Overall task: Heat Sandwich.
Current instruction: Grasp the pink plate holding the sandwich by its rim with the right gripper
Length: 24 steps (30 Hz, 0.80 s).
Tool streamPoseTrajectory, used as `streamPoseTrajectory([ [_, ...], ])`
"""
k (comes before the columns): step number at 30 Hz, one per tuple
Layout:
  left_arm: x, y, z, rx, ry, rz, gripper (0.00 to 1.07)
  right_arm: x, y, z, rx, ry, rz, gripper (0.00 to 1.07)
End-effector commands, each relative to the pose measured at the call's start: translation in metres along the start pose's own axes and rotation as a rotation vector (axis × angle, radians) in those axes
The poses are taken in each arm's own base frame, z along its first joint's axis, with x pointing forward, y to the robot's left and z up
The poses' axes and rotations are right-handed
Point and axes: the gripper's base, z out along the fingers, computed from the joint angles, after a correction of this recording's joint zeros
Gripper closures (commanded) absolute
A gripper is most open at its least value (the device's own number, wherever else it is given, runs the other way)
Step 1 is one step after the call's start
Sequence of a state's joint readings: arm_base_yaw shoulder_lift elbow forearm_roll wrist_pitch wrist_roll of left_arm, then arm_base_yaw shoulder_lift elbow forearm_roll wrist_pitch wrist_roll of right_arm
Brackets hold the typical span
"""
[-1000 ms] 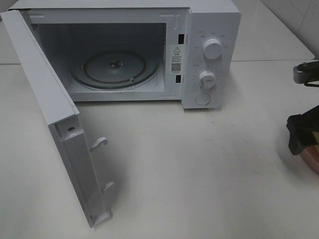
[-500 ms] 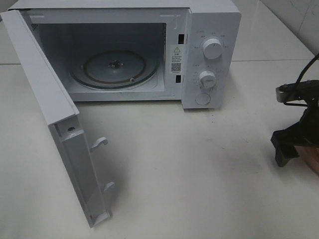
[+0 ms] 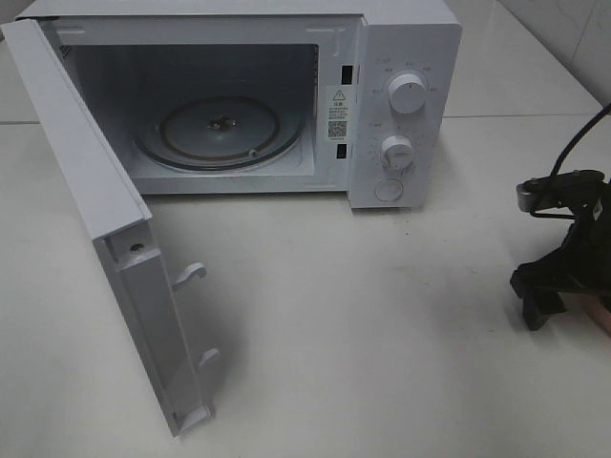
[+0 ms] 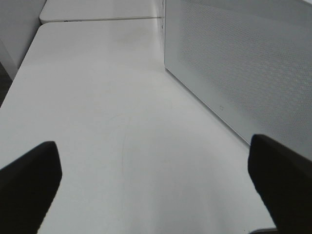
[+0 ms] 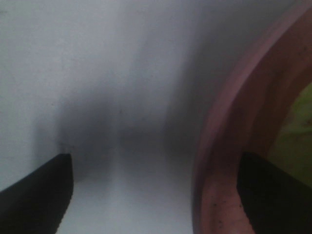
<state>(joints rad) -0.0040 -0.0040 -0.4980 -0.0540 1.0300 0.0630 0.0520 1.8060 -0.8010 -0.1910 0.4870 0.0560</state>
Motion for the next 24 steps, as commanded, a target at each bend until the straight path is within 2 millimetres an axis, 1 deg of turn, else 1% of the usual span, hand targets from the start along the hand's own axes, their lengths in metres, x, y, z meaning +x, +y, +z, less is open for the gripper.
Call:
streamPoseTrajectory([
  [1,0.0024,-0.0004,-0.0031,0.002,-0.025,-0.002,0.07,-0.001,-0.0036,0.0,0.021,-0.005,-0.022,0.36],
  [2,0.0024,-0.0004,-0.0031,0.002,-0.025,-0.002,0.07,-0.0008,-0.0036,0.0,0.021,-0.003,-0.019,0.5],
  [3,0.0024,-0.0004,-0.0031,0.002,-0.025,-0.002,0.07,-0.0008,-0.0036,0.0,0.021,-0.003,-0.016,0.56],
  [4,0.0024,-0.0004,-0.0031,0.002,-0.025,-0.002,0.07,-0.0008,-0.0036,0.0,0.021,-0.003,-0.016,0.56],
  [6,0.0024,-0.0004,-0.0031,0.002,-0.025,-0.002,0.07,-0.0009,-0.0038,0.0,0.023,-0.005,-0.013,0.72],
  [7,0.0024,-0.0004,-0.0031,0.002,-0.025,-0.002,0.07,-0.0008,-0.0044,-0.0001,0.029,-0.003,-0.023,0.91],
  [8,0.0024,-0.0004,-0.0031,0.002,-0.025,-0.002,0.07,-0.0008,-0.0049,-0.0001,0.035,-0.003,-0.032,1.0],
  [9,0.0024,-0.0004,-0.0031,0.002,-0.025,-0.002,0.07,-0.0008,-0.0049,-0.0001,0.035,-0.003,-0.032,1.0],
  [10,0.0024,-0.0004,-0.0031,0.002,-0.025,-0.002,0.07,-0.0009,-0.0054,-0.0001,0.041,-0.004,-0.041,1.07],
  [24,0.0024,-0.0004,-0.0031,0.002,-0.025,-0.002,0.07,-0.0012,-0.0064,-0.0003,0.061,-0.007,-0.031,1.07],
])
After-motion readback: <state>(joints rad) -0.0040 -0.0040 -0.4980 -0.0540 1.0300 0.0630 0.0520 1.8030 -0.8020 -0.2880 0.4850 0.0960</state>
